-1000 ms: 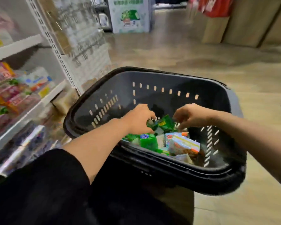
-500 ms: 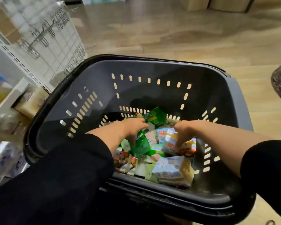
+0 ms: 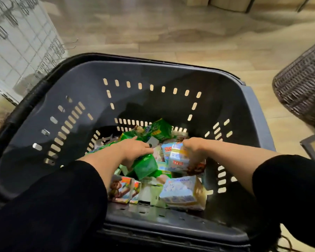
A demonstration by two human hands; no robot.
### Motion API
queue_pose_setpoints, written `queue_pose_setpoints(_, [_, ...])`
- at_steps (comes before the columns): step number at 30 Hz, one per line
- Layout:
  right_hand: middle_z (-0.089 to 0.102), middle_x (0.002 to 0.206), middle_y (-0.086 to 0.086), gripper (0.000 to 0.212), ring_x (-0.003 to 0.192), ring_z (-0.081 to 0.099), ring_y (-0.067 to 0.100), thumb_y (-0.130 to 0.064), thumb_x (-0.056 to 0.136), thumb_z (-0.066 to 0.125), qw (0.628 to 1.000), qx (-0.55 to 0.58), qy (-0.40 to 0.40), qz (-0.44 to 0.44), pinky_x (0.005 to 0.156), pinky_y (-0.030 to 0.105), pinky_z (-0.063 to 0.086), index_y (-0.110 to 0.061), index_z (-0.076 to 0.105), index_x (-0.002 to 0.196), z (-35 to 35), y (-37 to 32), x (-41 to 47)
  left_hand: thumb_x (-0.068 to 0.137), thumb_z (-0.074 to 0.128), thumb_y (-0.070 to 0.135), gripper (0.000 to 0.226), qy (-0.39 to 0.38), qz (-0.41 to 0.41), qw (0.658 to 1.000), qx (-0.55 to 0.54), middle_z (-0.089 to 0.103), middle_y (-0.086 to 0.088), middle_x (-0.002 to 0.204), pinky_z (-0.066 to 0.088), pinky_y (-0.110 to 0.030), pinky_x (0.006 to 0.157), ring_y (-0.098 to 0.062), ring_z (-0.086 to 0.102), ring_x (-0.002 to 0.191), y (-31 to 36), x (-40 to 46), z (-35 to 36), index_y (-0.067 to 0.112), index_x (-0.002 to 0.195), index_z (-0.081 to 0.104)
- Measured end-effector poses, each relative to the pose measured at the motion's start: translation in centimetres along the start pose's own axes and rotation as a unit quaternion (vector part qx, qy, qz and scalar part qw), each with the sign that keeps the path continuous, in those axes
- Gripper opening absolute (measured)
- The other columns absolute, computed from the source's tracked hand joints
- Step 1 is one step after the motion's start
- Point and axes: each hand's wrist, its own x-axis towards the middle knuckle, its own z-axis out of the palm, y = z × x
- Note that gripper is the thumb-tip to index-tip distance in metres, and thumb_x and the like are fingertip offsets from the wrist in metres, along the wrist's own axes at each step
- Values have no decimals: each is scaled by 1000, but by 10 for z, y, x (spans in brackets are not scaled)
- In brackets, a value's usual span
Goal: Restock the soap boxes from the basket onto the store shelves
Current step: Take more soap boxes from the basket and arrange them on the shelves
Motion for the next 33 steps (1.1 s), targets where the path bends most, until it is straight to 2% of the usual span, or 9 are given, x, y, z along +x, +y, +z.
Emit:
queue_pose_setpoints(2, [60,117,7,50,98,57,23,-34,71,81,998,40,38,-2,77,26,42,-15,55,109,-10,1,0,70,82,26,90,36,-31,998,-41,40,-2,141,15,-55,117,-22,36,136,1,-7,-8,21,144,32])
queue_pose_setpoints(4, [63,110,7,49,93,58,22,-34,68,82,993,84,86,-8,73,26,43,-11,61,105,-24,4,-3,70,83,30,90,93,-53,992,-65,42,-3,140,21,-45,116,-22,37,134,-1,-22,-23,19,144,33])
queue_pose_setpoints(8, [70,98,7,39,92,64,20,-27,67,84,953,250,166,-36,86,37,54,-9,70,98,-47,12,-21,70,82,34,82,232,-112,961,-97,48,-2,133,25,-39,113,-23,45,127,-7,-79,-56,21,139,40])
queue_pose_setpoints(12, [73,91,6,46,88,70,22,-25,59,90,884,394,217,-127,82,39,58,-10,72,98,-73,3,-47,64,87,38,90,364,-196,901,-133,50,-1,138,18,-34,116,-22,45,129,-1,-154,-73,22,138,39])
queue_pose_setpoints(15, [74,89,9,57,85,70,25,-29,43,93,845,430,249,-199,81,46,57,-11,74,94,-102,-24,-71,57,87,46,97,462,-263,836,-138,54,-5,136,31,-37,109,-27,49,125,17,-214,-80,19,139,44])
queue_pose_setpoints(17, [73,93,16,56,80,67,23,-23,44,94,818,452,253,-251,84,49,54,-7,73,94,-121,-47,-85,54,79,55,96,510,-287,800,-133,58,-7,130,38,-43,105,-29,53,119,28,-251,-79,18,137,48])
queue_pose_setpoints(22, [72,102,17,48,86,66,20,3,58,85,774,452,239,-374,87,42,53,-3,69,103,-155,-122,-121,55,69,65,97,568,-354,733,-121,55,-11,117,42,-33,92,-26,53,107,65,-343,-53,10,133,52])
queue_pose_setpoints(29, [69,96,1,72,90,65,8,-23,40,88,759,378,188,-497,81,19,52,-9,67,108,-158,-244,-170,50,67,70,97,583,-507,626,-109,62,-9,116,48,-41,93,-29,59,105,155,-450,20,12,127,57])
queue_pose_setpoints(33, [70,85,-2,53,74,66,2,-2,56,88,746,325,148,-563,67,12,52,-6,68,106,-143,-321,-202,50,63,68,92,583,-590,549,-101,66,-13,111,52,-43,88,-31,64,99,219,-497,60,6,118,62])
